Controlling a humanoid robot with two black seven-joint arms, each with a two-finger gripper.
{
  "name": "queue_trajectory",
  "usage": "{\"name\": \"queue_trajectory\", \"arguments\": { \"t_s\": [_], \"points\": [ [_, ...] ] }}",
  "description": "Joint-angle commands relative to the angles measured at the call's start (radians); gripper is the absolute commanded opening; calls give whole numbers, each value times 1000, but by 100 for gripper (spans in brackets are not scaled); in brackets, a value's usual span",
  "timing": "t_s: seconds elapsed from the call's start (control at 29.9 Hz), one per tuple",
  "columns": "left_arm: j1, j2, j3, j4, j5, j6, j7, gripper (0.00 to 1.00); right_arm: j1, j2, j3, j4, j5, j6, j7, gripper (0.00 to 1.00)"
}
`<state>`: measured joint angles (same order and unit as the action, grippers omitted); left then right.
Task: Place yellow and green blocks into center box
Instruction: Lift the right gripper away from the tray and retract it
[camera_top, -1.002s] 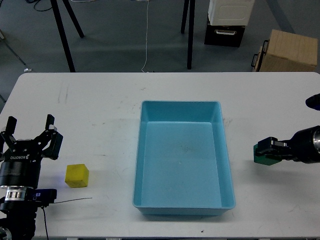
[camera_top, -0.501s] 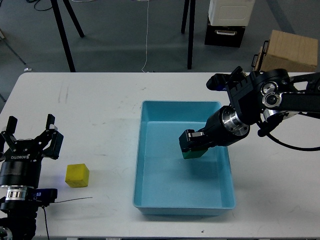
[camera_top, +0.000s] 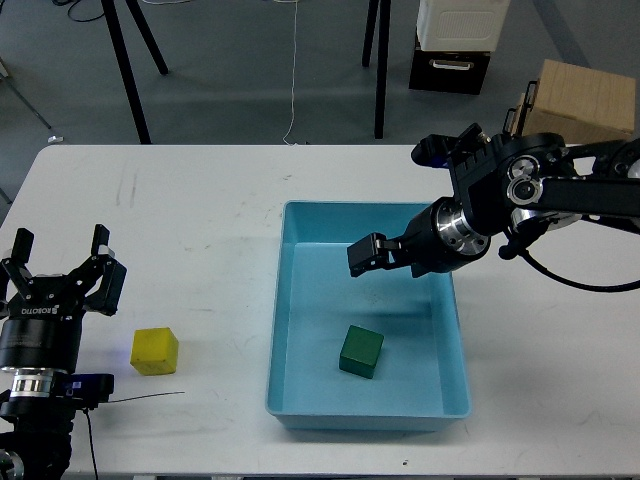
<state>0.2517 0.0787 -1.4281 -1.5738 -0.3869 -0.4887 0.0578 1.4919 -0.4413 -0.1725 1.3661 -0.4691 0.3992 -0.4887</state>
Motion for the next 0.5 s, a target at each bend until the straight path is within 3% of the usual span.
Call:
{"name": "queue_trajectory", "arguments": {
  "t_s": [0.0, 0.2, 0.33, 0.47],
  "points": [
    [-8, 3, 3, 3, 0, 0, 2, 100, -25, -1, 140, -140, 56, -14, 0, 99],
    [-29, 3, 31, 15, 2, 0, -1, 100, -165, -5, 459, -295, 228, -13, 0, 99],
    [-43, 3, 32, 17, 0, 0, -1, 100, -284, 13, 770, -458, 398, -11, 0, 99],
    [-48, 4, 32, 24, 0, 0, 0, 100, -450, 46, 1100, -516, 616, -10, 71, 99]
  ]
}}
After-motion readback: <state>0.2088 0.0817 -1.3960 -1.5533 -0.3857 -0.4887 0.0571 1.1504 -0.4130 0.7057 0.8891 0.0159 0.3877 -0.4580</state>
